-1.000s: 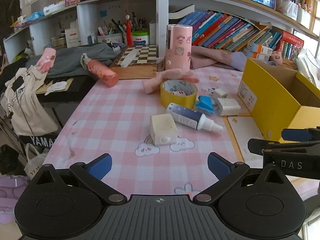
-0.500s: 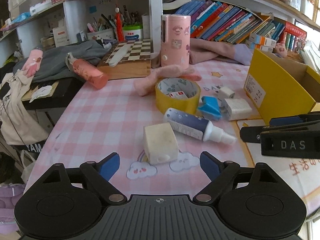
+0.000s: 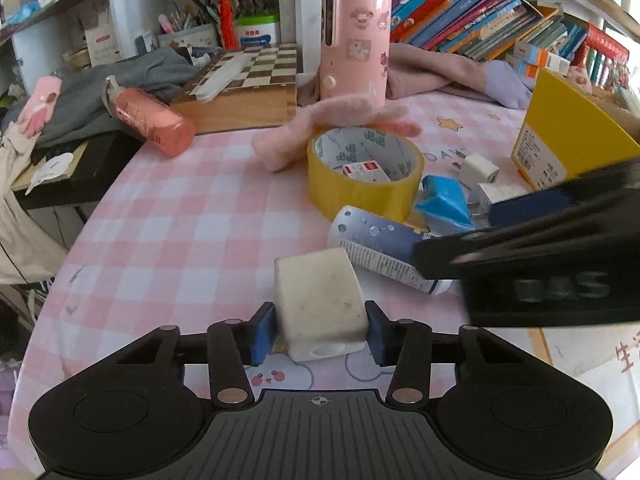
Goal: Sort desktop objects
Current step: 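Grasp the white soap bar with left tool while right tool grasps the blue spray bottle, then carry the soap bar and spray bottle with both tools over the yellow box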
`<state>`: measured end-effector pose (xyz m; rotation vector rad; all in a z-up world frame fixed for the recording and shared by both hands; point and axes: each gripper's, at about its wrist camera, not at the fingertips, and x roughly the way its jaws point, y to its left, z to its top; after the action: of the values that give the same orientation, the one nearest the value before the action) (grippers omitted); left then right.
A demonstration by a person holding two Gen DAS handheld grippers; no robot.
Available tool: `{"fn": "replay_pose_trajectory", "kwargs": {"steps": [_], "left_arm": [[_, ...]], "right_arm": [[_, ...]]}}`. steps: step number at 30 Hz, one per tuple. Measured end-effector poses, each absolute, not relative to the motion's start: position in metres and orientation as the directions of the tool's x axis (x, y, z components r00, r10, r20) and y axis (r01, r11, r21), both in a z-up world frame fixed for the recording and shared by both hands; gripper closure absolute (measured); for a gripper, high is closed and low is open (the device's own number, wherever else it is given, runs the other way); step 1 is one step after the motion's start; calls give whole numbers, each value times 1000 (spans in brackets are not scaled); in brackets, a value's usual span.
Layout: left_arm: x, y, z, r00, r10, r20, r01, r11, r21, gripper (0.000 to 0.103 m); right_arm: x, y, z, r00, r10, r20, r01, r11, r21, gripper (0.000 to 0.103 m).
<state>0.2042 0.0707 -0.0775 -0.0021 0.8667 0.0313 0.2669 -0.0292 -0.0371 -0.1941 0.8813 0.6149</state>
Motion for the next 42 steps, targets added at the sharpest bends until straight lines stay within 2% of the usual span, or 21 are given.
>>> {"fn": "replay_pose_trajectory", "kwargs": {"steps": [5,15,17,19,27,42], "left_arm": [[198,80,-74,630,23,-776,-38,999,-1,65],[192,91,-73,616,19,-787,-44,999,-10,65],[193,92,-73,611,14,-791,-49,999,-20,66],[192,94,-71,601,9,-799,-55,998,-31,67],[178,96,-41,650,-29,-760,-59,994,-88,68],[119,77,24,741,-164,-651,85,985,-151,68]], "right_arm": [[285,-8,-53,412,417,-810,-650,758,59,48],[290,20,-70,350,422,-836,-760,650,10,58],[291,19,-69,346,430,-834,-769,639,10,70],[288,17,-69,341,430,-836,-778,628,6,72],[273,-15,-46,388,463,-797,-696,714,75,73],[191,-86,13,509,479,-715,-553,819,154,73]]}}
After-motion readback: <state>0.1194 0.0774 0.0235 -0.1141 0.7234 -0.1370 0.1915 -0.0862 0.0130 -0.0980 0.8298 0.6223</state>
